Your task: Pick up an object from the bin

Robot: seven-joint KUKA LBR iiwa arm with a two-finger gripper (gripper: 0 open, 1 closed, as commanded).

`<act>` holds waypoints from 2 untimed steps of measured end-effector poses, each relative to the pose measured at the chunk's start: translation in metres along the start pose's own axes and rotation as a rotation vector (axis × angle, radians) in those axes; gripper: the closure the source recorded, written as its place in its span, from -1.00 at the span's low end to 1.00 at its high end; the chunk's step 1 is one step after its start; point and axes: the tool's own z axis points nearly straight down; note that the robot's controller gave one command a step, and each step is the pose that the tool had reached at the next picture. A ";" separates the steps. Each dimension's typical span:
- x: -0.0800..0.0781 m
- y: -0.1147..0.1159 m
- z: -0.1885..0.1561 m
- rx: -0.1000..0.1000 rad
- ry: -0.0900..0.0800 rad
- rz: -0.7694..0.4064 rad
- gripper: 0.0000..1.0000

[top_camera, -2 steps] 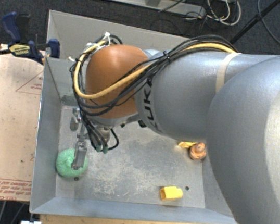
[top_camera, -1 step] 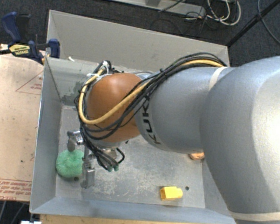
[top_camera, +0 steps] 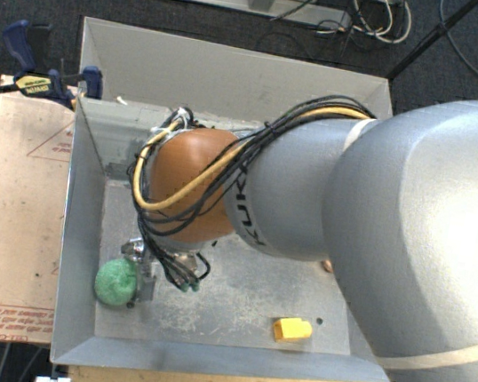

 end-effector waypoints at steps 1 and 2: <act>0.000 0.000 0.000 0.000 0.000 0.000 1.00; -0.009 -0.016 -0.190 0.002 -0.011 -0.006 1.00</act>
Offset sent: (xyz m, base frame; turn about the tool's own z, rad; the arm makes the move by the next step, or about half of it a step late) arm 0.0108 -0.0136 0.1853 -0.0084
